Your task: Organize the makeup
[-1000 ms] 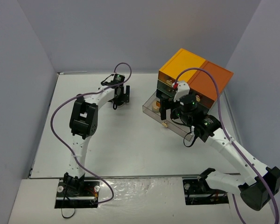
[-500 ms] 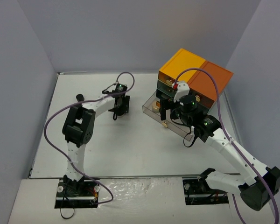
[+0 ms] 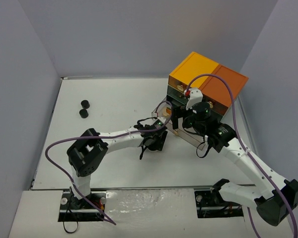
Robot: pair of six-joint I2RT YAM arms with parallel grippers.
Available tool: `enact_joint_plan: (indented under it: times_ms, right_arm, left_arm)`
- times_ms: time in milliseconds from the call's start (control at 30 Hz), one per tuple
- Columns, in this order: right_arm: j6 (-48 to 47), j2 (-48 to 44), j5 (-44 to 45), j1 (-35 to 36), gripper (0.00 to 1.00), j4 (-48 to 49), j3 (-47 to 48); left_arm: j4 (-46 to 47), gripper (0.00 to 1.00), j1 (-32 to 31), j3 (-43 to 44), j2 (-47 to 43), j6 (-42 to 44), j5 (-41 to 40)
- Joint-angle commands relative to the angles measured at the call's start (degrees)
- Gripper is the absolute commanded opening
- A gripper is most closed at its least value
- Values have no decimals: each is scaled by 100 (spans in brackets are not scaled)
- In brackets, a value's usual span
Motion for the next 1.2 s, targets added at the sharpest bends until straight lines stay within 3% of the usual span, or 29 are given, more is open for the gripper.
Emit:
enact_joint_plan:
  times_ms: [0, 67, 233, 400, 700, 1167]
  right_arm:
    - [-88, -91, 18, -21, 100, 284, -20]
    - [-106, -88, 12, -26, 100, 287, -26]
    - [-128, -60, -27, -26, 100, 287, -41]
    - [-152, -29, -89, -26, 100, 287, -22]
    - [-182, 11, -377, -6, 100, 270, -35]
    - [331, 1784, -374, 1317, 100, 558, -259]
  left_arm:
    - [367, 28, -283, -72, 28, -328, -275]
    - [385, 33, -371, -107, 75, -363, -277]
    - [401, 67, -379, -199, -182, -368, -357]
    - [356, 89, -386, -238, -550, -346, -452]
    - [-98, 97, -8, -373, -1510, -302, -863]
    - [-912, 97, 2625, -1340, -3693, 317, -824]
